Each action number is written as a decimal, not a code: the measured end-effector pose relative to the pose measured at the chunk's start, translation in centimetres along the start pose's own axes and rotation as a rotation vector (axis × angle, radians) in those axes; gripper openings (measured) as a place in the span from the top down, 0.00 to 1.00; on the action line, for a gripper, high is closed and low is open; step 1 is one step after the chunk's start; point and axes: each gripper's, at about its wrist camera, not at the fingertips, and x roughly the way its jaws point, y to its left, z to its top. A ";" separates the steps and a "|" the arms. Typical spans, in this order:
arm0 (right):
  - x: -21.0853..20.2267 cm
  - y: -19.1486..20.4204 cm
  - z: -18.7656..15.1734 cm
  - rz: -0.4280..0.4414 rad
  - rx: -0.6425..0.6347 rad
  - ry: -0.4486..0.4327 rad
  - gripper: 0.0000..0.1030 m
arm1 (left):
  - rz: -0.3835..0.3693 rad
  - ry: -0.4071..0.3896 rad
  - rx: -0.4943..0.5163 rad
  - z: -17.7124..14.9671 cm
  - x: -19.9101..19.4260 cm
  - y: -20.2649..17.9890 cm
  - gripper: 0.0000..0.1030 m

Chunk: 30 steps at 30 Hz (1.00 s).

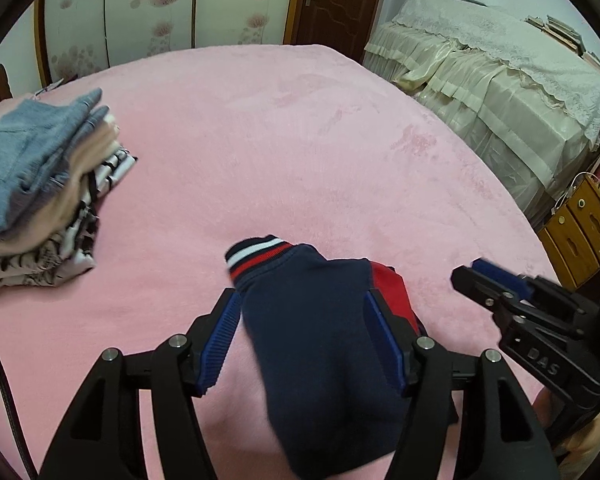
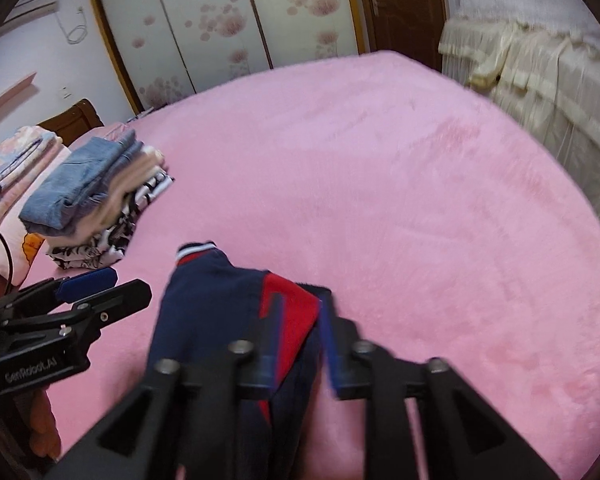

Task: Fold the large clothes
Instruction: 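Grasp the folded navy jacket bundle with the left gripper, then lift the navy bundle with the left gripper while the right gripper supports it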

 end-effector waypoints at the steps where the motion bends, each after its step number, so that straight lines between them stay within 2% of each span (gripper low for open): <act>1: -0.9 0.3 0.1 -0.001 -0.014 -0.017 0.65 | 0.001 -0.004 0.005 0.1 -0.7 0.0 0.36; 6: -4.2 1.7 0.8 0.016 -0.059 -0.061 0.60 | 0.023 -0.016 0.028 0.2 -3.1 0.2 0.35; 10: -6.0 2.5 1.1 0.030 -0.074 -0.066 0.34 | 0.034 -0.005 0.028 0.1 -4.4 0.3 0.35; 17: -7.0 2.2 0.9 0.082 -0.043 -0.023 0.33 | 0.006 0.019 0.004 -0.7 -5.1 0.9 0.33; 24: -5.5 0.8 -0.7 0.106 -0.006 0.082 0.33 | -0.014 0.092 0.006 -2.5 -2.5 1.0 0.33; 27: -3.8 -0.4 -1.7 0.139 0.035 0.153 0.33 | -0.080 0.166 -0.031 -3.4 -0.5 1.5 0.33; 30: -1.8 -1.9 -3.2 0.203 0.094 0.233 0.33 | -0.186 0.256 -0.087 -4.6 1.8 2.4 0.33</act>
